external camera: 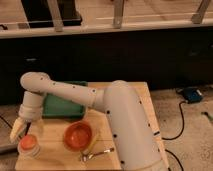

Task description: Place apple in paper cup

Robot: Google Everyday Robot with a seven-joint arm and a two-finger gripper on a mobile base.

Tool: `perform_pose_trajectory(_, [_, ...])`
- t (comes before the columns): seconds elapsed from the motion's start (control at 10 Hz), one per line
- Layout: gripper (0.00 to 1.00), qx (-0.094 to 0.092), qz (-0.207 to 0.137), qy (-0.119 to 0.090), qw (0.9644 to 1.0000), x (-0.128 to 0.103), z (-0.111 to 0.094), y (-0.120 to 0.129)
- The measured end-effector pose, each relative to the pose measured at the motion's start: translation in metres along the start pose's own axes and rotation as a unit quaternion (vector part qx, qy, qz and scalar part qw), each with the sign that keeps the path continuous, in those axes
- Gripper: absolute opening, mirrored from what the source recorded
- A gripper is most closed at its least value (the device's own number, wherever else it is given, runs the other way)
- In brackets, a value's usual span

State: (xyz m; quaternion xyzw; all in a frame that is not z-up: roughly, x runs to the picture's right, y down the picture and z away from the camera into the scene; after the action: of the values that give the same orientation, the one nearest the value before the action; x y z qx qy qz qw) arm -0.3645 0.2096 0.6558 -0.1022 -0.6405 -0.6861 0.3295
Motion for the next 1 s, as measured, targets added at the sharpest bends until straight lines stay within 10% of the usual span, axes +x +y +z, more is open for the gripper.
perform_pose_trajectory(1.0, [0.8,-0.003,-0.01,0.005,0.9999,-0.0007,0.0005,-0.0063])
